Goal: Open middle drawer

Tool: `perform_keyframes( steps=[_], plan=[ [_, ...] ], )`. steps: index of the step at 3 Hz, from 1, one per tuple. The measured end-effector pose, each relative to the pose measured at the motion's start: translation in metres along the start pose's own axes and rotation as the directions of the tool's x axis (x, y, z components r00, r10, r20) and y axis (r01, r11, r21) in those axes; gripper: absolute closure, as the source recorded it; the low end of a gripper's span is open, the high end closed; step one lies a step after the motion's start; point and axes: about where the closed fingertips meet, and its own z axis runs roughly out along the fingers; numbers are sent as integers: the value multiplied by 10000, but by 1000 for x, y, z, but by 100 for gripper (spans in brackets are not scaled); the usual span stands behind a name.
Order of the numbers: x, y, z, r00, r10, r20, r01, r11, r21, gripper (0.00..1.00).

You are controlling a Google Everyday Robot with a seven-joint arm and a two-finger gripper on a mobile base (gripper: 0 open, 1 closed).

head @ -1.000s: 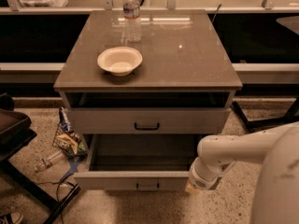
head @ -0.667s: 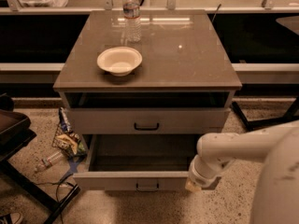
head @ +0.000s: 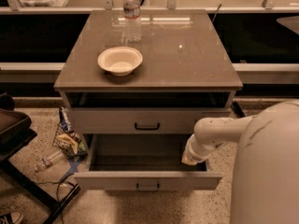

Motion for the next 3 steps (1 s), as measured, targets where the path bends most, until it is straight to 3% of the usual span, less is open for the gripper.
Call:
perform_keyframes(
  steps=[1,2,3],
  plan=[
    [-1,-27,21,9995,-117,292,114,9999,128,100],
    [2,-37,51,9977,20,684,-11,9999,-134,100],
    [11,-26,92,9922,425,1170,-326,9958,-852,100]
  ],
)
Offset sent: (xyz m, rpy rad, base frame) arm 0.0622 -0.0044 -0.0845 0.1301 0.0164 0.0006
